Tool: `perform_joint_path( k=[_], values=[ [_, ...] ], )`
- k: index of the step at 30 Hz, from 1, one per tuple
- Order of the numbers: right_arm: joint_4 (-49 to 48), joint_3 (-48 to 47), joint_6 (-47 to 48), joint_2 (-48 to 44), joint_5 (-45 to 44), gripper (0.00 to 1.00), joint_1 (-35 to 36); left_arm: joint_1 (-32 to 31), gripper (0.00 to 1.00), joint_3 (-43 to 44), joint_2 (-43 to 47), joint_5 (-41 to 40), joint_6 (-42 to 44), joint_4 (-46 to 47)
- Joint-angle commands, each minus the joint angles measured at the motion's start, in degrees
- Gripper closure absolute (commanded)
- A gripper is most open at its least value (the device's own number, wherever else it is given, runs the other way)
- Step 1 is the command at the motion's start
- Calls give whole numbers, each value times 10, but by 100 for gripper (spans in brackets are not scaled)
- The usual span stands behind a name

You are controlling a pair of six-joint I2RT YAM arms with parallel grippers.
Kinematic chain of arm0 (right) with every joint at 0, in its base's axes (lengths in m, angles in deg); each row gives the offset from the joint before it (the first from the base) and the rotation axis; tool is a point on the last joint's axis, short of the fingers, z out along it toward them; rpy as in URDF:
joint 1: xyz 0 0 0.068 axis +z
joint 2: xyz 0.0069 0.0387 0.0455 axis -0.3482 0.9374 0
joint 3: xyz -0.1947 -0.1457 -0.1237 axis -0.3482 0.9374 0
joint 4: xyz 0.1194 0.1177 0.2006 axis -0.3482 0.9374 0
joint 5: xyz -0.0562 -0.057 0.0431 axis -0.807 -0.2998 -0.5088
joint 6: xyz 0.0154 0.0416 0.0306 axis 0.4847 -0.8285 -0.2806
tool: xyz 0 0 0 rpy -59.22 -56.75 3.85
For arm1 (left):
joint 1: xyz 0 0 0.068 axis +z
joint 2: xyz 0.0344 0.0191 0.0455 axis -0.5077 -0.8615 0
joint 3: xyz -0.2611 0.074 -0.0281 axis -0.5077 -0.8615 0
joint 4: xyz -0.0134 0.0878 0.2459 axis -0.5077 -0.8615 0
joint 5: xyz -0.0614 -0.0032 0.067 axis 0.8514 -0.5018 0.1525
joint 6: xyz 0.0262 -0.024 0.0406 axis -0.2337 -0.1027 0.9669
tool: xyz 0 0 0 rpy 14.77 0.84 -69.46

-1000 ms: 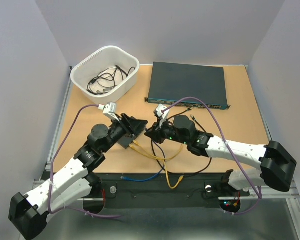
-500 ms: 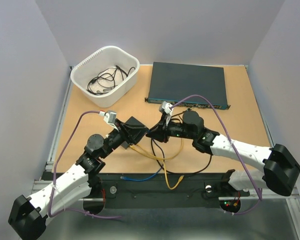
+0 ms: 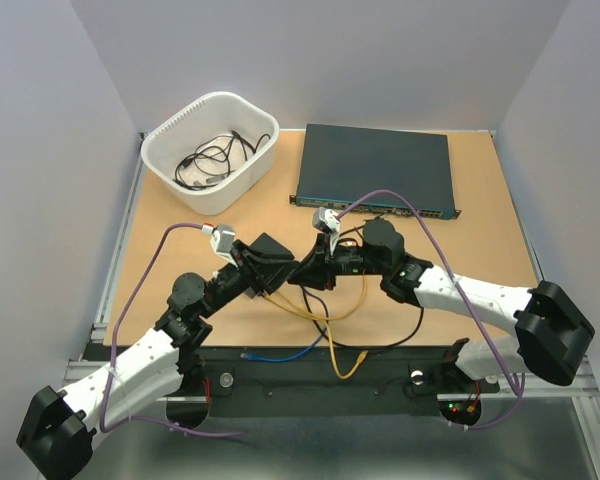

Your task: Insert the plug into the switch port

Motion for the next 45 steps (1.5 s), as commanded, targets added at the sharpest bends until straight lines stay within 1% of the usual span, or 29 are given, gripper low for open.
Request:
perform_joint_path(
  k=[1,5,12,13,15,18,19,22,28,37,45],
  values=[
    [-49,-14,-18,2,50,100,-10,0,55,-6,12,24,12,58],
    [-77,-10,-35,6,84,100,-24,0,59,-8,14,29,13,61],
    [-112,-3,-65,21,111,100,-46,0,67,-11,18,33,12,64],
    [-114,-3,-67,23,113,100,-45,0,70,-11,17,33,12,65],
    [-123,-3,-71,30,117,99,-47,0,72,-10,14,35,12,66],
    [-141,-3,-86,37,125,100,-53,0,81,-9,12,39,12,66],
    [-145,-3,-90,40,130,100,-53,0,81,-10,12,40,12,65],
    [-158,-6,-100,50,140,100,-58,0,81,-11,13,41,11,65],
    [-177,-14,-117,73,158,100,-65,0,76,-11,16,55,14,68],
    [-206,-38,-152,120,195,99,-76,-1,74,-16,31,57,15,70],
    [-274,-37,-199,147,216,99,-91,-1,66,-19,43,63,16,69]
  ],
)
